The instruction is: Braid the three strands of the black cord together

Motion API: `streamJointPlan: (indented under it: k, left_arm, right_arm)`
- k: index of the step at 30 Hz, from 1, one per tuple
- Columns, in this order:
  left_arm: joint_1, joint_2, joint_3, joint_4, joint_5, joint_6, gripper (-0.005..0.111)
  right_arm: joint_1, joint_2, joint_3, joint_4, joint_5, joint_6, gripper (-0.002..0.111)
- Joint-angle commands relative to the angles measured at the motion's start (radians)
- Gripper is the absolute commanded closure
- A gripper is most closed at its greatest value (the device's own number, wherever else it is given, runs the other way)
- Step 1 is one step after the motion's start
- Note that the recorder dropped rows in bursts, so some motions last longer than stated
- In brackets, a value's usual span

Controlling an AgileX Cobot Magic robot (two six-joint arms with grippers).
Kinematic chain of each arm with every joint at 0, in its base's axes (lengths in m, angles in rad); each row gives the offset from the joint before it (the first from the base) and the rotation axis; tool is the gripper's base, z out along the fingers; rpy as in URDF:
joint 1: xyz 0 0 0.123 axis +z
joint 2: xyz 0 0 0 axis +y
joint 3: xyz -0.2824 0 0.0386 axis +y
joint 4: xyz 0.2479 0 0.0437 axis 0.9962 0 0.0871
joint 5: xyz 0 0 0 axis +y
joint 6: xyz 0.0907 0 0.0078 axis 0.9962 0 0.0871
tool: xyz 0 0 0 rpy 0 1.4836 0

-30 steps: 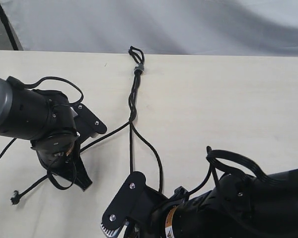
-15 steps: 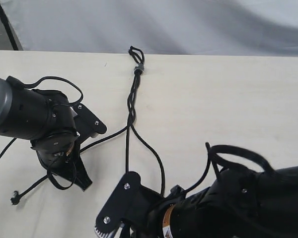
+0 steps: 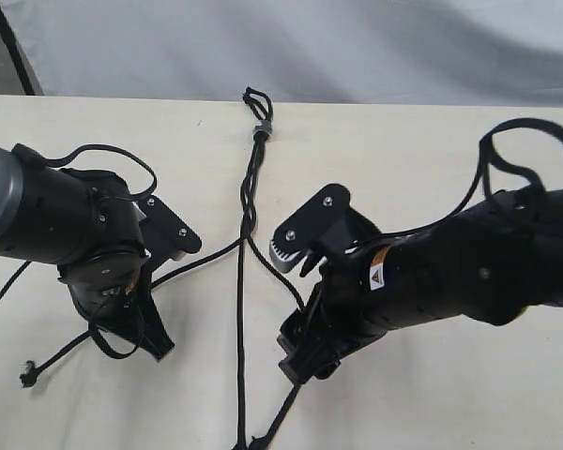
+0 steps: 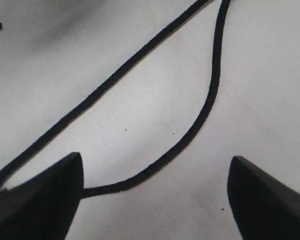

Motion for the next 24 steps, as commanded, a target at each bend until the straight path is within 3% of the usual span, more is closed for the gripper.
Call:
streamJointPlan:
  k: [1, 8, 13, 16, 24]
  left_arm:
    - [-0.002, 0.041, 0.039, -0.115, -0.018, 0.002, 0.106]
    - [-0.002, 0.041, 0.039, -0.115, -0.018, 0.002, 0.106]
    - [-0.002, 0.041, 0.039, -0.115, -0.018, 0.002, 0.106]
    - [-0.002, 0.041, 0.039, -0.115, -0.018, 0.002, 0.106]
    - [-0.002, 0.041, 0.039, -0.115, -0.018, 0.006, 0.106]
  right_arm:
    - [-0.010, 0.088, -0.017, -0.024, -0.076, -0.046, 0.047]
    - [-0.009, 0.215, -0.057, -0.073, -0.056, -0.046, 0.076]
    - [-0.013, 0.201, -0.093, -0.180, 0.065, -0.046, 0.092]
    - [-0.013, 0.163, -0.125, -0.281, 0.154, -0.033, 0.108]
    - [-0.013, 0.118, -0.150, -0.778, 0.177, 0.076, 0.109]
